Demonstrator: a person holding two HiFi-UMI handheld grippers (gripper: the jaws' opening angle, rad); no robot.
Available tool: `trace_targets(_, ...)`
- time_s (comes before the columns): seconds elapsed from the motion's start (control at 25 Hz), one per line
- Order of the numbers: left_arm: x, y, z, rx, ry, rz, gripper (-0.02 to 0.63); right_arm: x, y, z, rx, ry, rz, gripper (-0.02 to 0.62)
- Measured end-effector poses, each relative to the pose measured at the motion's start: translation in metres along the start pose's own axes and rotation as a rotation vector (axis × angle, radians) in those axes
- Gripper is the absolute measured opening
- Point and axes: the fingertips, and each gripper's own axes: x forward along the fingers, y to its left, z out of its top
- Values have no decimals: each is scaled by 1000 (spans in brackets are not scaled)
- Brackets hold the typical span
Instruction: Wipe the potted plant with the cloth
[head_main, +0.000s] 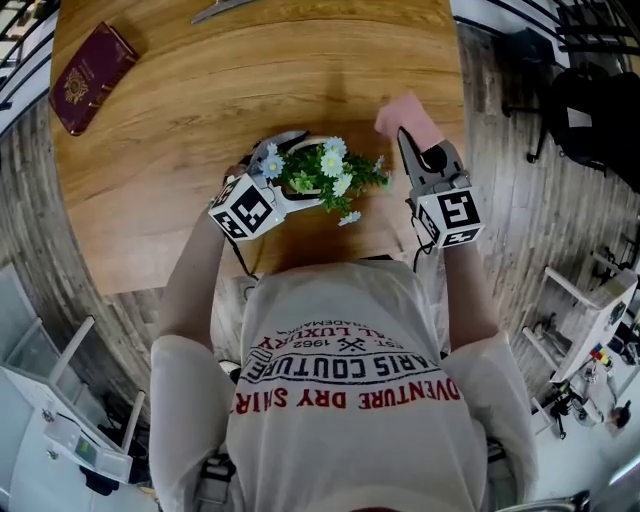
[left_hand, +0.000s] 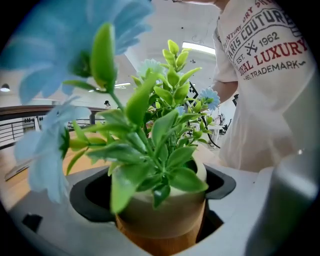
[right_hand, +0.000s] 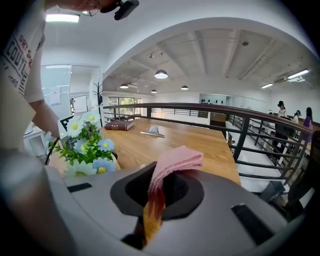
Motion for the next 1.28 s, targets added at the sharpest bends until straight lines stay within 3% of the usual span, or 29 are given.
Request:
trace_targets(0.44, 1, 2, -11, 8, -10, -37, 511, 0, 0, -12, 58, 16, -45, 37)
trace_targets(0.6, 1, 2, -11, -18, -18, -10, 511, -3, 0, -12, 91, 14, -49, 37)
trace_targets(0.88, -23, 5, 9, -65, -82, 111, 511, -11, 8, 5, 63, -20, -33, 37)
trace_targets(1.28, -87, 20, 60, -34, -104, 455, 509, -32, 35, 42, -18, -107, 41, 36)
